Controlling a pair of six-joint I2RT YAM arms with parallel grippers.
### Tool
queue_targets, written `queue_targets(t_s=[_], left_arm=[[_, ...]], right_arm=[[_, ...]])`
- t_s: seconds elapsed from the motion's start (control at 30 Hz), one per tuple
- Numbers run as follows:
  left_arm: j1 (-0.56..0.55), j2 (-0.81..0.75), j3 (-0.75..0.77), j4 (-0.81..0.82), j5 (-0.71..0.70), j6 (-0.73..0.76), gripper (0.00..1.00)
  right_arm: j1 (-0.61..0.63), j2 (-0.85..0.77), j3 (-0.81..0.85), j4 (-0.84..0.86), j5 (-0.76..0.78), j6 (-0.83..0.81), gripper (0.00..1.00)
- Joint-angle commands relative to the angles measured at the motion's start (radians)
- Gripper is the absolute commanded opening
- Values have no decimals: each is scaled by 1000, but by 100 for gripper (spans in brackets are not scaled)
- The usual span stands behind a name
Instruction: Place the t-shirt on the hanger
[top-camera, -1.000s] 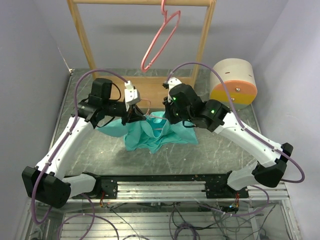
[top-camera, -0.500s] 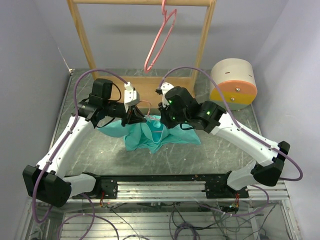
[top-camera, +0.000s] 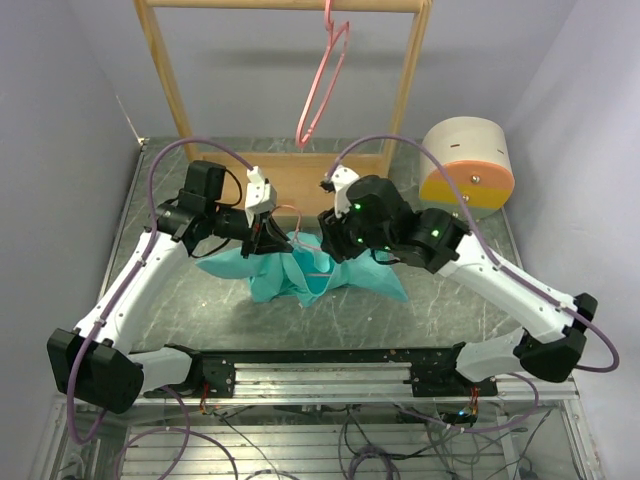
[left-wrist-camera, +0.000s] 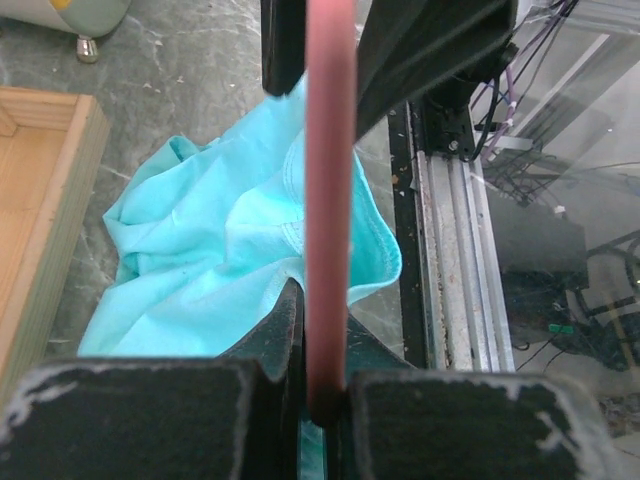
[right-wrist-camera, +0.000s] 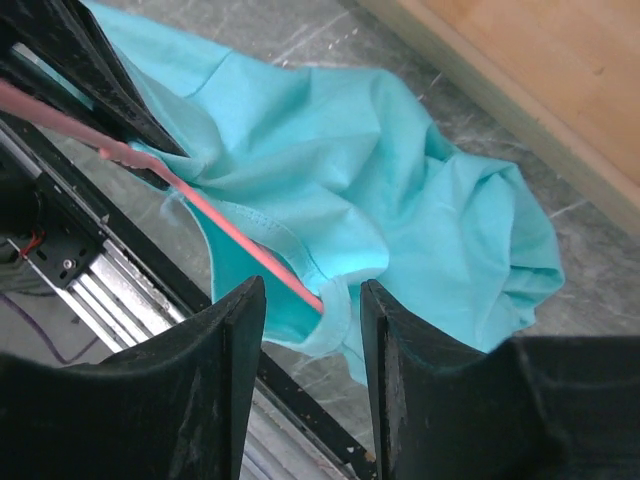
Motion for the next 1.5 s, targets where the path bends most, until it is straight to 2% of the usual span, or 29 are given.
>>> queue_targets(t_s=[0.0, 0.17, 0.37, 0.63, 0.83, 1.07, 1.47], left_arm=[[2, -17, -22, 98, 73, -72, 7], [1, -13, -31, 136, 77, -105, 7], [0, -6, -26, 136, 80, -107, 7], [0, 5, -2, 62, 83, -50, 7], [0, 12, 15, -2, 85, -3, 7], [1, 27, 36, -33, 90, 26, 7], [0, 36, 54, -70, 104, 53, 7]], right_arm=[[-32, -91, 0, 15, 23, -28, 44], [-105, -154, -44, -38, -60, -71, 44], [-127, -214, -173, -117, -155, -168, 40], [-179, -309, -299, -72, -237, -255, 40], [-198, -307, -314, -40, -248, -332, 41], [-231, -311, -358, 21, -384, -435, 44], [-307, -238, -421, 160, -514, -530, 44]])
